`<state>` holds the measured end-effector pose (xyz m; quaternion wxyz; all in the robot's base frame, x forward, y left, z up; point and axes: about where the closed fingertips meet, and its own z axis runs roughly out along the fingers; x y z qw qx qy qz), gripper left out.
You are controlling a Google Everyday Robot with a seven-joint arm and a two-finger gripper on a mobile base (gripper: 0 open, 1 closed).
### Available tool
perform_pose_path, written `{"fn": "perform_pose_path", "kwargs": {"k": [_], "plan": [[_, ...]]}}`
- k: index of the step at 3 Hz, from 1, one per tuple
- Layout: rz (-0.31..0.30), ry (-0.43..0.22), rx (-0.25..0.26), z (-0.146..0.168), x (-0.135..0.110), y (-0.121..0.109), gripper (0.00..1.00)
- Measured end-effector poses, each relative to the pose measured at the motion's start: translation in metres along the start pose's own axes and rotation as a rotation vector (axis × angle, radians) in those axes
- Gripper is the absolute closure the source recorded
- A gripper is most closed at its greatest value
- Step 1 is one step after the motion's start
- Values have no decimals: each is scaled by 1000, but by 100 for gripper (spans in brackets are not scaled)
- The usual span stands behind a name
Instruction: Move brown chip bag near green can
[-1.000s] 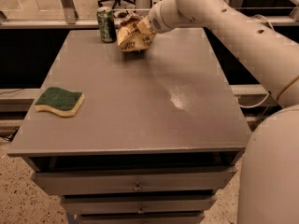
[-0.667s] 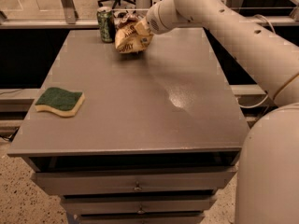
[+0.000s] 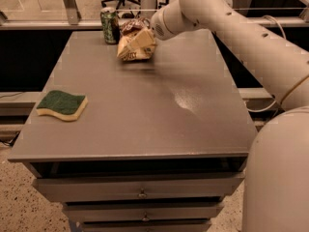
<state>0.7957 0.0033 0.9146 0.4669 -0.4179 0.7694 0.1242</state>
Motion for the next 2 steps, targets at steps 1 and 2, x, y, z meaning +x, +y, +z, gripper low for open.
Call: {"fn": "perform_pose_path", "kwargs": {"k": [1,2], "plan": [[0,21,-18,-3,12,3,0],[11,7,-43,-35,37,-20,0]]}}
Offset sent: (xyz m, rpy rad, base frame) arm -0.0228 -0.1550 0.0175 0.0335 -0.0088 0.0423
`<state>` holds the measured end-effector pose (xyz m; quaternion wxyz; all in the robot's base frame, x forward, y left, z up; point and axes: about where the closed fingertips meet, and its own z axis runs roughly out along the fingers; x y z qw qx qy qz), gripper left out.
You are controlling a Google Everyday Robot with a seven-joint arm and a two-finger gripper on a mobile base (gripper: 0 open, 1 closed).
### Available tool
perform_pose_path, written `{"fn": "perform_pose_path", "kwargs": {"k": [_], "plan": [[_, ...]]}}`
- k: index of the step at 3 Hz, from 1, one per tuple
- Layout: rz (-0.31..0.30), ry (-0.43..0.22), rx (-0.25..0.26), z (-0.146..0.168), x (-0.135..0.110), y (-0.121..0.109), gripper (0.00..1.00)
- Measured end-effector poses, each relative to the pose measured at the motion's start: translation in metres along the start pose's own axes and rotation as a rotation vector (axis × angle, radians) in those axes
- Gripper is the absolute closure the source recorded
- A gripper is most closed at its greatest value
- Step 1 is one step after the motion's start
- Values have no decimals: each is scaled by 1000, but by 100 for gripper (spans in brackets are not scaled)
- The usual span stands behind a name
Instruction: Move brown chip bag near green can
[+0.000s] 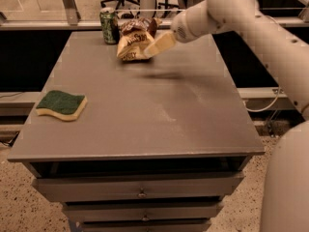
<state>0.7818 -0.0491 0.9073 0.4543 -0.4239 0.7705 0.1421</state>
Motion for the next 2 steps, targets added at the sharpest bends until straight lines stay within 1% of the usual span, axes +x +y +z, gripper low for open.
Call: {"fn": "perform_pose_path", "kwargs": {"k": [1,2], "plan": [[-9,-32,4,-63,35,-44,0],[-51,-70,29,-105,25,-64,0]]}}
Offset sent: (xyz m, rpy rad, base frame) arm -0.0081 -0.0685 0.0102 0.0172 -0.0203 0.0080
